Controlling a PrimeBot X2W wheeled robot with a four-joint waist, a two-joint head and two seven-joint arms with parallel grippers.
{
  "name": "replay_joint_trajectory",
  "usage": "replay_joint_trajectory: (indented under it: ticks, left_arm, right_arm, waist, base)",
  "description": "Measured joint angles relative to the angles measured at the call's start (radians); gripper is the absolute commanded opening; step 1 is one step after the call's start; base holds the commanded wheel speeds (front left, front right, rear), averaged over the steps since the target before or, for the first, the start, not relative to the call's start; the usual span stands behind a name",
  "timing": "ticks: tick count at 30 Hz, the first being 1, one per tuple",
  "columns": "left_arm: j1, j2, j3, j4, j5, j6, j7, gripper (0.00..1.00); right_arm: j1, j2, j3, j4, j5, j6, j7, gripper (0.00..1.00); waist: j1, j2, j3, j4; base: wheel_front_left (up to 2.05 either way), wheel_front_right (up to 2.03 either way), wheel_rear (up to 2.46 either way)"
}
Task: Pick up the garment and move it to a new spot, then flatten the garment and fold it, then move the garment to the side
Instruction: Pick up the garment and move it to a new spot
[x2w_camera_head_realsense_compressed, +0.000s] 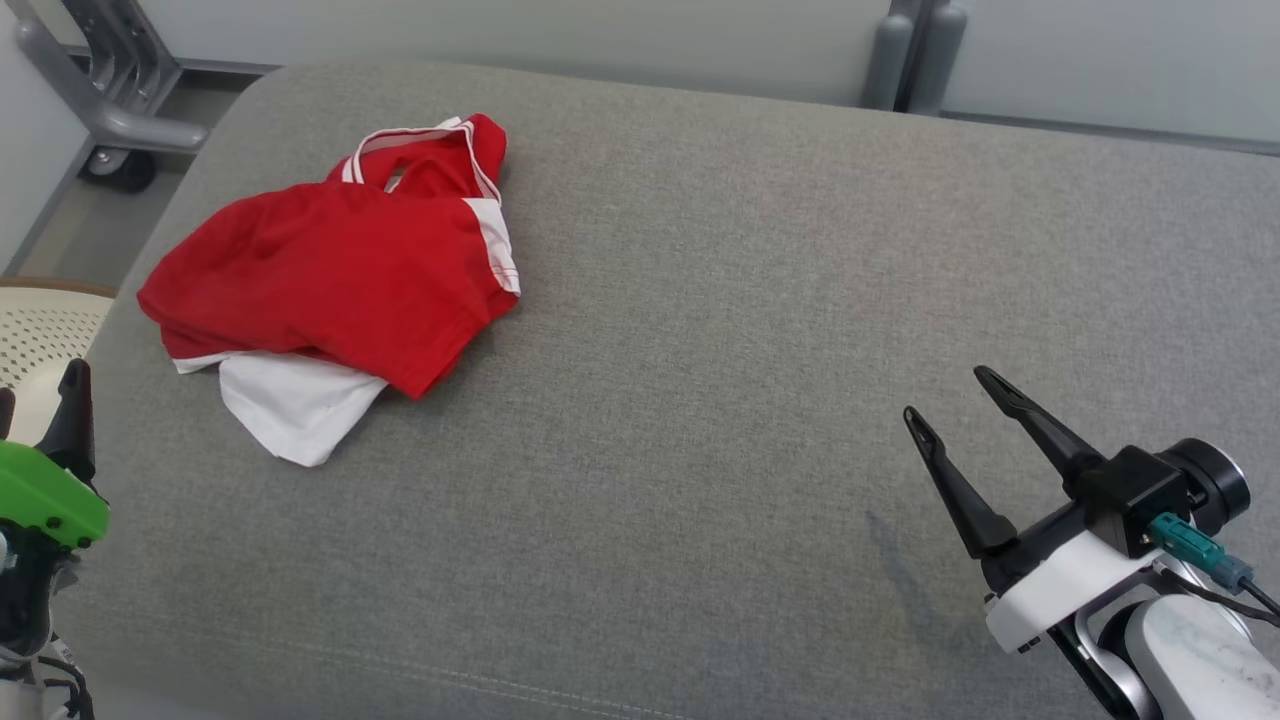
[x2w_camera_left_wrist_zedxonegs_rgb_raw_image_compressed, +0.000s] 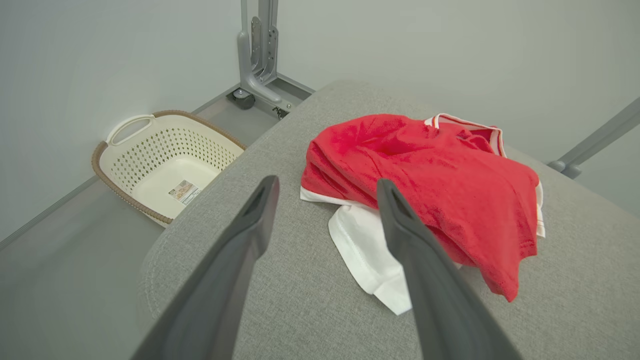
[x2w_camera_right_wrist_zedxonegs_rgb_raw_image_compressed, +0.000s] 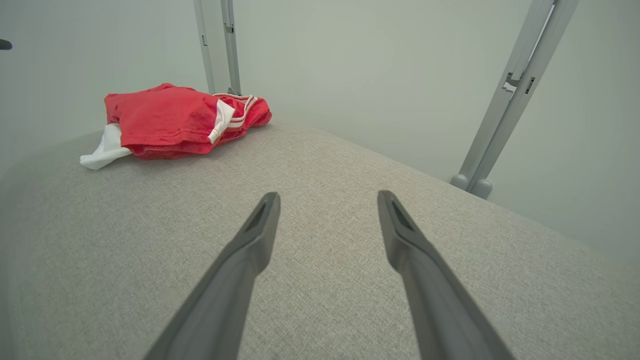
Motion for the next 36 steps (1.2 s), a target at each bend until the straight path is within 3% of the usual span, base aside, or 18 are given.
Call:
replay_joint_trajectory:
  ticks: [3, 9, 15, 26, 36]
  left_arm:
    - [-0.054, 0.016, -0.009, 0.031, -0.024, 0.012, 0.107, 1.00]
    - [-0.175, 0.062, 0.054, 0.088, -0.069, 0.075, 0.228, 1.00]
    - [-0.296, 0.066, 0.122, 0.137, -0.138, 0.097, 0.321, 1.00]
    - [-0.394, 0.094, 0.099, 0.224, -0.063, 0.109, 0.379, 1.00]
    - [-0.511, 0.082, 0.127, 0.351, 0.004, 0.109, 0.375, 1.00]
  right_arm:
    - [-0.019, -0.009, 0.007, -0.009, -0.005, 0.008, 0.015, 1.00]
    - [-0.070, -0.012, 0.032, -0.037, -0.023, 0.020, 0.032, 1.00]
    - [-0.127, -0.015, 0.044, -0.060, -0.032, 0.025, 0.042, 1.00]
    - [-0.227, -0.060, -0.014, -0.127, -0.069, 0.025, 0.055, 1.00]
    - [-0.297, -0.091, -0.040, -0.153, -0.087, 0.024, 0.067, 1.00]
  waist:
    - [0.0000, 0.0000, 0.042, -0.014]
    - [0.0000, 0.0000, 0.123, -0.050]
    - [0.0000, 0.0000, 0.219, -0.102]
    - [0.0001, 0.0000, 0.381, -0.157]
    - [0.0002, 0.0000, 0.532, -0.165]
  base:
    - [0.00, 0.00, 0.00]
    - [0.00, 0.00, 0.00]
    - [0.00, 0.00, 0.00]
    - [0.00, 0.00, 0.00]
    - [0.00, 0.00, 0.00]
